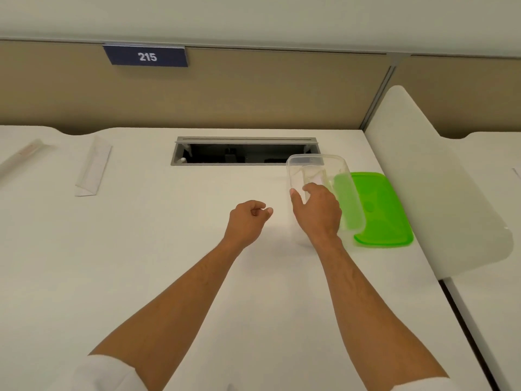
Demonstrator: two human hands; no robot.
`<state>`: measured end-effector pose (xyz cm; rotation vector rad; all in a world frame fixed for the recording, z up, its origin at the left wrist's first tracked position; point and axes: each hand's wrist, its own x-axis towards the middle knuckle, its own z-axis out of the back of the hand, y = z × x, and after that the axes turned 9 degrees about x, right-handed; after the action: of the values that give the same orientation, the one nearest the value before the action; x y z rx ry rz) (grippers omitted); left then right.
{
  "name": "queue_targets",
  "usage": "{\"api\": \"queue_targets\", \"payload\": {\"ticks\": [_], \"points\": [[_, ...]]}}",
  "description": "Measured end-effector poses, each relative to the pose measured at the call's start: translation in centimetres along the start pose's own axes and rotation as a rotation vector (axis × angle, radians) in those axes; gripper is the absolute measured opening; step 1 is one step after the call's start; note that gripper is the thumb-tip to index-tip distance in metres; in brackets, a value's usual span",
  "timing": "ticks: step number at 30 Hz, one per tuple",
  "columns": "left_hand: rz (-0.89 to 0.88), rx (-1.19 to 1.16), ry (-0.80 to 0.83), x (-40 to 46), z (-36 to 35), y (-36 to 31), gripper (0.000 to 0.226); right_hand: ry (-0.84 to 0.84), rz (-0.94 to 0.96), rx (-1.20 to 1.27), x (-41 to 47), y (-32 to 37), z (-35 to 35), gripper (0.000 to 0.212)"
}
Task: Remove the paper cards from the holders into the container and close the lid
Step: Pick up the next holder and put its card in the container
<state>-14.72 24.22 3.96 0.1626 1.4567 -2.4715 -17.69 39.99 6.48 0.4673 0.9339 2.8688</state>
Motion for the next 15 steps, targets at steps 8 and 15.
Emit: {"api": "queue_targets", "payload": {"ticks": [8,15], "points": [[-0.032,0.244,-0.27,-3.3,8.5,8.3,0.035,0.209,0.145,0.146,-4.5,6.6,-6.1,0.053],[0.059,0.377,-0.406,-6.8,15.1,15.4,0.038,0.416,0.225,0.157,-9.5,10.9,-11.3,0.056]]}}
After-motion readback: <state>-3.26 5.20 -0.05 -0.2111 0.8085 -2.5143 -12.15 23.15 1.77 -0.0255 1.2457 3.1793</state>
